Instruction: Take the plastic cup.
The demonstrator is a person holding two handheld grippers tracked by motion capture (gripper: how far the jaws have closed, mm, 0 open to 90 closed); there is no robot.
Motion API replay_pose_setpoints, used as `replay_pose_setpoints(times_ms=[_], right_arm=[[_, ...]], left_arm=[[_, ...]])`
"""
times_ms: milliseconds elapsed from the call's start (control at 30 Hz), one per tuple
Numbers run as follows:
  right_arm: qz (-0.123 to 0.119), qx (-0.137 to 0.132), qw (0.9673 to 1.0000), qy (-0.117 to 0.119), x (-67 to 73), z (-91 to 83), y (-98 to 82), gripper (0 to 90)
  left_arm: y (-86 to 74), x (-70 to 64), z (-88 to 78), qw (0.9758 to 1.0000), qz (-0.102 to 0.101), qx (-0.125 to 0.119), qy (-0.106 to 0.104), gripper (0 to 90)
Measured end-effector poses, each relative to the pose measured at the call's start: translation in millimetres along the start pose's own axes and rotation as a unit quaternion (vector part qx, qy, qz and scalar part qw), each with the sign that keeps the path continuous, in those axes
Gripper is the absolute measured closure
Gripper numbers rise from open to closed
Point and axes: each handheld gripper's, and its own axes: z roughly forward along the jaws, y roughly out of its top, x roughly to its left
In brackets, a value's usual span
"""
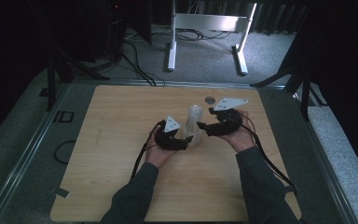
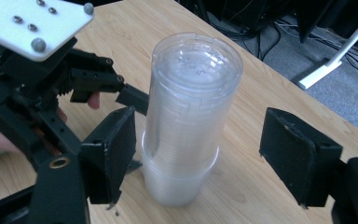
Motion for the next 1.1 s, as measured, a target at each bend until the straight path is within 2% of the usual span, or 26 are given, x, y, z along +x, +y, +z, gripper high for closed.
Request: replay_pose_setpoints(times_ms=[133, 633, 1100], right_arm=[[0.005, -0.006, 1.0, 0.004, -0.6, 4.4, 4.9, 25.0], [0.01, -0.013, 0.9998, 0.008, -3.0, 17.6, 11.8, 23.7], [0.025, -0.027, 0.9993, 0.011, -5.6, 28.5, 14.3, 24.8]], left_arm=[[3.2, -3.2, 4.1, 1.0, 0.006, 0.004, -0.001, 26.7], [5.7, -4.1, 10.4, 1.0, 0.007, 0.004, -0.001, 26.8], [5.9, -5.5, 13.2, 1.0, 0.006, 0.003, 0.004, 26.7]])
